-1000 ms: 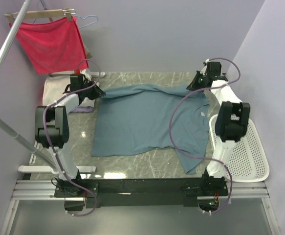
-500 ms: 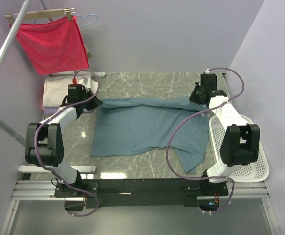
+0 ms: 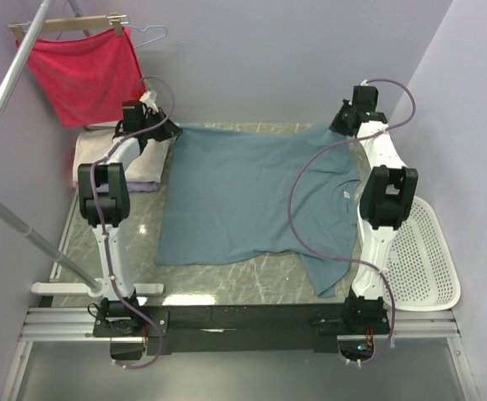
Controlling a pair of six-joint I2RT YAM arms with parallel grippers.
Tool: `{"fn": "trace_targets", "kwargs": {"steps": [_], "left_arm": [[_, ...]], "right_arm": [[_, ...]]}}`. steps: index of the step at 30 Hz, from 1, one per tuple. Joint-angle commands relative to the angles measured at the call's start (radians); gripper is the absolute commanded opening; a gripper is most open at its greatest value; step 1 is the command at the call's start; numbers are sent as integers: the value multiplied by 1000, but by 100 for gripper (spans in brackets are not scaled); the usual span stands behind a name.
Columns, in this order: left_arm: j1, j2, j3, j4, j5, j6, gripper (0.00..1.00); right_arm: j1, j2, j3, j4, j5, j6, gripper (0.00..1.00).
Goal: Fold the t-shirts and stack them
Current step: Fold the flattened tshirt in 1/3 of the way
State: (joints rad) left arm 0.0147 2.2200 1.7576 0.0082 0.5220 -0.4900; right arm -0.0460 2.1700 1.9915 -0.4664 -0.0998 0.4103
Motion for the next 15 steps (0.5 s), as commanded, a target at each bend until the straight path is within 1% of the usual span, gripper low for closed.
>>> {"fn": "trace_targets", "kwargs": {"steps": [1,4,10,13,15], "left_arm": [[24,131,158,-42,160,67,1],[34,167,163,10,182,73,1],[42,202,195,7,193,97,1],[42,195,194,10,214,97,1],[42,156,143,42,222,85,1]], "right_arm": [[-46,115,161,-58,-80,-14,0],[-60,140,168,-25,-106,-30,0],[-66,134,144,17,-153,-65,0],[-64,100,101,35,-204,-71,0],[-66,41,26,44,-210,-71,0]]}}
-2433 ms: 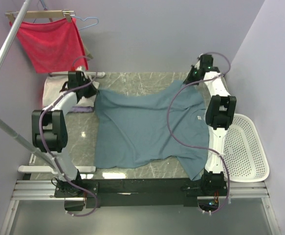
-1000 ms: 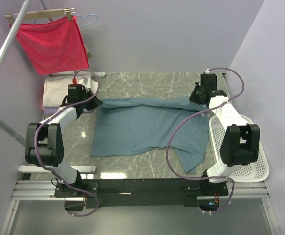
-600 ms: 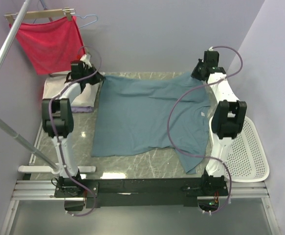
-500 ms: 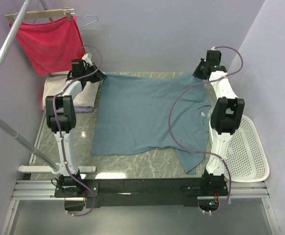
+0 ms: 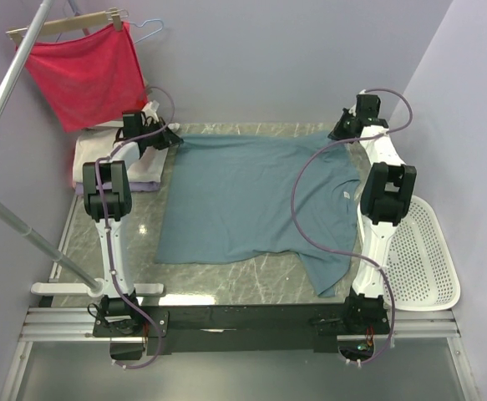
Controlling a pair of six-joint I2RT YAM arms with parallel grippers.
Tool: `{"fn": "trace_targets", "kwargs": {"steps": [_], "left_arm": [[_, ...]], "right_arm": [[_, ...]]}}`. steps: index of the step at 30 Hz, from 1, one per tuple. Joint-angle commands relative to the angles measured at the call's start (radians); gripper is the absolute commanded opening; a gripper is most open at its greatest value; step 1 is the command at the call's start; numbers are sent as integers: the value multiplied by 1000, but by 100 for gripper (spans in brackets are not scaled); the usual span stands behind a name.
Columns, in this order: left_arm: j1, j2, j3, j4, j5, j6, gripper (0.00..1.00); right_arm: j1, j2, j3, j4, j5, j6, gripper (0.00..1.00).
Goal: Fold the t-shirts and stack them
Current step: Fold the flattened tshirt in 1/3 of the way
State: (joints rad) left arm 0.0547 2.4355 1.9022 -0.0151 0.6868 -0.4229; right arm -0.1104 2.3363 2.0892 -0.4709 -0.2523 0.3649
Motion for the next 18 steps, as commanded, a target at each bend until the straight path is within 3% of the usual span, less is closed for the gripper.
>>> {"fn": "trace_targets", "kwargs": {"steps": [1,5,18], "left_arm": [[2,-78,-23,76,59,19,1],[4,-168,-120,87,66,30,1],[10,-355,-364,-31,-52,159,1]], "right_arm": [[0,-155,-113,61,-54,-21,0],[-2,-326,-352,132,-30,-3,0],[-2,-522,-577,57,128,-1,0]]}}
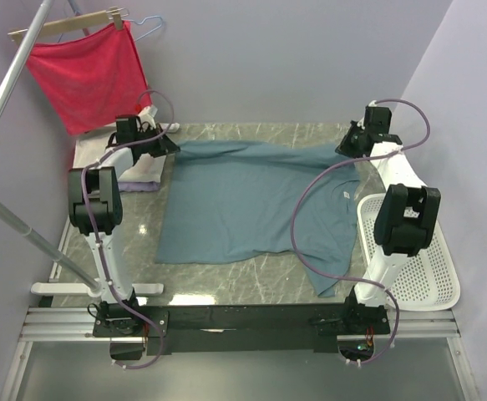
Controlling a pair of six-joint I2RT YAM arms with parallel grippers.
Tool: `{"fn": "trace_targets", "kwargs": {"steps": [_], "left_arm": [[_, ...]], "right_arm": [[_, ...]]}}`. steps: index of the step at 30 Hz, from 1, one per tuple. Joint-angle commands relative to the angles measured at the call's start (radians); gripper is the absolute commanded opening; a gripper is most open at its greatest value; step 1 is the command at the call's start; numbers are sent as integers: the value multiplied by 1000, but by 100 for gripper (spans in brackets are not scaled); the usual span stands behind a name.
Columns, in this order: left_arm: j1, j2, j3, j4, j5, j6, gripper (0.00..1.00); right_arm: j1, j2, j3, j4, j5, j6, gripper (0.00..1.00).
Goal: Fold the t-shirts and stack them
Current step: Fold the flattened tshirt in 1/3 of the way
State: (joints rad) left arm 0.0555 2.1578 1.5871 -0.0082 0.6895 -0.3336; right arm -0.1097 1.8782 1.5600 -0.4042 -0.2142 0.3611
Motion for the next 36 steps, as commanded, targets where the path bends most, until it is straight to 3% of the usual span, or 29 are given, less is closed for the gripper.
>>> {"fn": "trace_targets", "kwargs": {"steps": [1,9,17,21,24,27,32,36], "left_arm": [[17,-91,-76,-36,-59,73,1],[107,-108,-153,1,-67,53,1],[110,56,131,-21,71,-8,1],[113,167,362,-215,101,67,1],[124,192,363,-250,113,87,1],[130,160,308,-213,148,82,1],[127,132,281,-268,199,122,1],[127,44,174,-263,208,154,1]], "right_arm": [[-2,-65,-54,-12,129,12,0],[-16,-28,-60,-25,230,44,0],[-45,228,276,-88,4,59,0],[-65,357,478,-185,-89,9,0],[-82,400,564,-229,-102,-30,0],[-96,368,529,-220,-134,-44,0],[-96,217,327,-167,-140,-54,0],[-94,110,177,-142,-126,-39,0]]}}
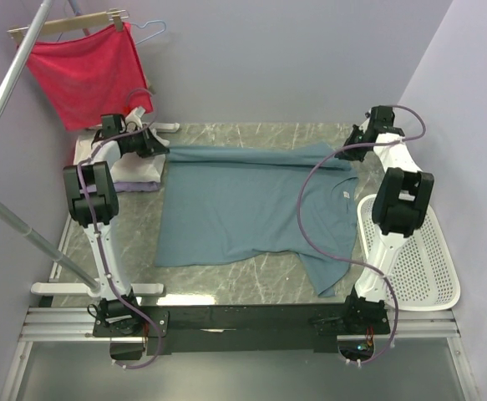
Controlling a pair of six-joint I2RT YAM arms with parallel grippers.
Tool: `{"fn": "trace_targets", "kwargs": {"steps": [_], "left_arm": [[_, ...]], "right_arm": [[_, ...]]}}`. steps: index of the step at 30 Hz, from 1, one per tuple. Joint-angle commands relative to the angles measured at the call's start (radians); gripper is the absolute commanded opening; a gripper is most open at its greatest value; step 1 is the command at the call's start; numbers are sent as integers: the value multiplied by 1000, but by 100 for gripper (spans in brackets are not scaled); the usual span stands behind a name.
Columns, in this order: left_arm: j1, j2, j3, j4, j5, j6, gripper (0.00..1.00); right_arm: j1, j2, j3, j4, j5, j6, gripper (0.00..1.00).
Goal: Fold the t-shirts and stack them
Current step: Fold the flattened tshirt in 1/3 of the way
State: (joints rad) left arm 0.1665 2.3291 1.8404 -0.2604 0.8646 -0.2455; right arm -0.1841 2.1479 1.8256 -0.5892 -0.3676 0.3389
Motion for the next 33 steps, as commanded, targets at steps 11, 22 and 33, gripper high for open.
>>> {"fn": "trace_targets", "kwargs": {"steps": [11,22,33], "left_arm": [[13,-194,-190,-257,-47,175,1],[-4,-336,-391,-137,-177,34,36],[-93,-401,-340,18,-135,-107,37]], "right_arm": [[58,-352,-442,15,236,65,0],[124,-496,-520,-2,502,141,76],[109,-278,-272,40,299,101,75]]}}
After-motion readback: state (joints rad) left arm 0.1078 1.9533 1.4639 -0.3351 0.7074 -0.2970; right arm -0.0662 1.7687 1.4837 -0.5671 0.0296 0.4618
